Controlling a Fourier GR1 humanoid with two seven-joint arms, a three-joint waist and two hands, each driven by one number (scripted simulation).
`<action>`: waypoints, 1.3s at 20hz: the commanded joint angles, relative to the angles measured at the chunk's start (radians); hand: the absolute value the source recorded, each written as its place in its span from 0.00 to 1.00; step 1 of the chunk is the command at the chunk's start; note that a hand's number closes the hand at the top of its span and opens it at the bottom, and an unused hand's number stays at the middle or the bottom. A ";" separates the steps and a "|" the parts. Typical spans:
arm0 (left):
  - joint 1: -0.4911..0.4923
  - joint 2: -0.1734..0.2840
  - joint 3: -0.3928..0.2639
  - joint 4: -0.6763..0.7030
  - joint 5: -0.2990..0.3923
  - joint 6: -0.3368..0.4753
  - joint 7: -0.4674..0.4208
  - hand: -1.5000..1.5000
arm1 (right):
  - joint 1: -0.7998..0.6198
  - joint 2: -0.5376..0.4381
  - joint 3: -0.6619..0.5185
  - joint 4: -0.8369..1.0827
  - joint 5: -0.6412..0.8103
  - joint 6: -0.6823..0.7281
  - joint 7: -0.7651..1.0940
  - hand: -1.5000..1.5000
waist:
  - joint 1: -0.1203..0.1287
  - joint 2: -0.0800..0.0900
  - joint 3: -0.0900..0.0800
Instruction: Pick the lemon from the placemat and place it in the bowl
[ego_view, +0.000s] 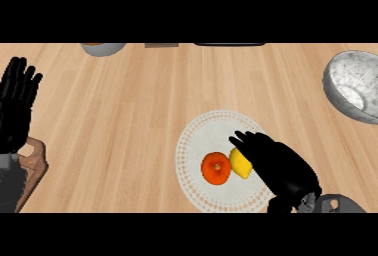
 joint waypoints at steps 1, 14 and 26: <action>-0.048 -0.028 -0.003 0.082 -0.041 -0.009 -0.047 0.50 | -0.010 0.079 -0.017 0.047 0.050 0.030 -0.045 0.00 | -0.002 0.001 0.000; 0.029 -0.034 0.052 -0.003 -0.047 -0.058 -0.015 0.50 | 0.075 0.146 -0.050 0.203 0.263 -0.046 -0.271 0.00 | 0.000 0.000 0.000; -0.007 -0.082 0.041 -0.063 -0.084 -0.030 0.049 0.50 | -0.005 0.260 -0.127 0.460 0.388 -0.045 -0.368 0.00 | 0.004 0.000 0.000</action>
